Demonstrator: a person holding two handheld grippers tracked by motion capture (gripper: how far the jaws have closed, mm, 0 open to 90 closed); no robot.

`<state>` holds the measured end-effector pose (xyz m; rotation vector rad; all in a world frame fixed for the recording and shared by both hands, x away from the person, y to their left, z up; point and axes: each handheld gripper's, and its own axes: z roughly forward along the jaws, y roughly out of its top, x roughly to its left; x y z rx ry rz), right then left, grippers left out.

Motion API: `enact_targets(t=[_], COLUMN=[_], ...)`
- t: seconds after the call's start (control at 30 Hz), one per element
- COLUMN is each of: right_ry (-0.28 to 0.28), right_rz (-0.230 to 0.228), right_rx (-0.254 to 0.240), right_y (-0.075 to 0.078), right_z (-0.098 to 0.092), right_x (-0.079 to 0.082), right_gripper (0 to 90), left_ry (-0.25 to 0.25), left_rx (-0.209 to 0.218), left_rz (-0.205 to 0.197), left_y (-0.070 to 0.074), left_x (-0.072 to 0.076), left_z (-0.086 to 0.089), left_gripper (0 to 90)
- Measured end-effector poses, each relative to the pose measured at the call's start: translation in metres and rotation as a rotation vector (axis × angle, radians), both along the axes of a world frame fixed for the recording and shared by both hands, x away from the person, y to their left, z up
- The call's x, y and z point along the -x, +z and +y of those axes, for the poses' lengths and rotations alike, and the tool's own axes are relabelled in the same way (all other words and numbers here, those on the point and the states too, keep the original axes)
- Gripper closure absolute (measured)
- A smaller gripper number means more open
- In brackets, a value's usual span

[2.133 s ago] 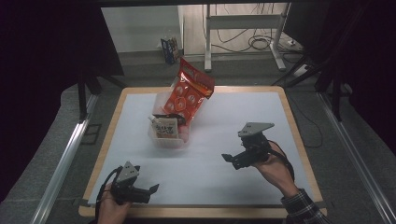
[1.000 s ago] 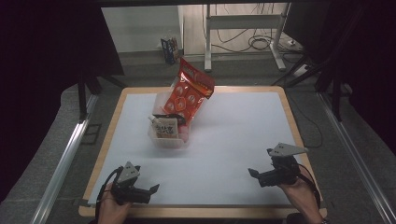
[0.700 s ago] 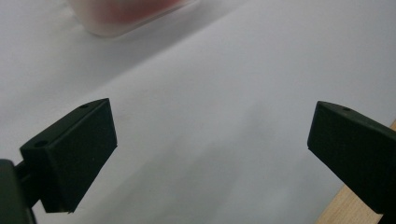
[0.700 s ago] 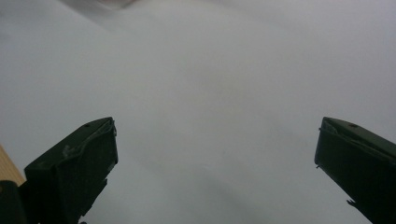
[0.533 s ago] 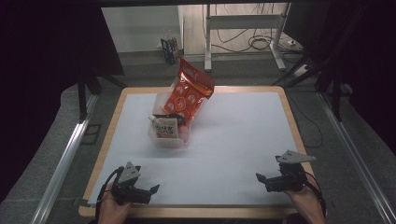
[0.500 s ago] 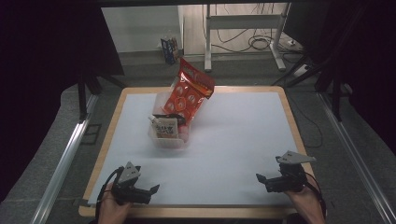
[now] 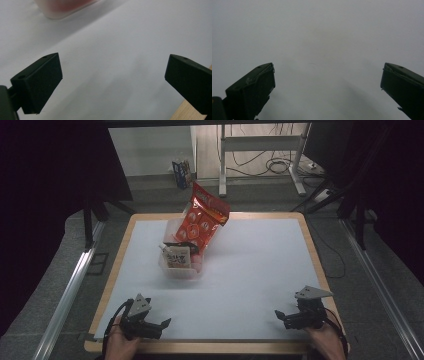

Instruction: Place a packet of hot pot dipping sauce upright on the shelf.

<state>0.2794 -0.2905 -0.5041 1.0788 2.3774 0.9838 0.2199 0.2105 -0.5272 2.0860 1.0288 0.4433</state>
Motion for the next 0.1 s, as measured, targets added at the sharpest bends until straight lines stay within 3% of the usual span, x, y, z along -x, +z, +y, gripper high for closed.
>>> enact_targets(t=[0.1], right_ry=[0.003], right_rz=[0.001], right_rx=[0.001], right_y=[-0.0005], right_z=[0.0], right_x=[-0.0003], right_gripper=[0.0], left_ry=[-0.002], left_rx=[-0.003], left_rz=[-0.001], left_y=[0.0002], left_x=[-0.0003], left_z=[-0.0005], left_gripper=[1.3])
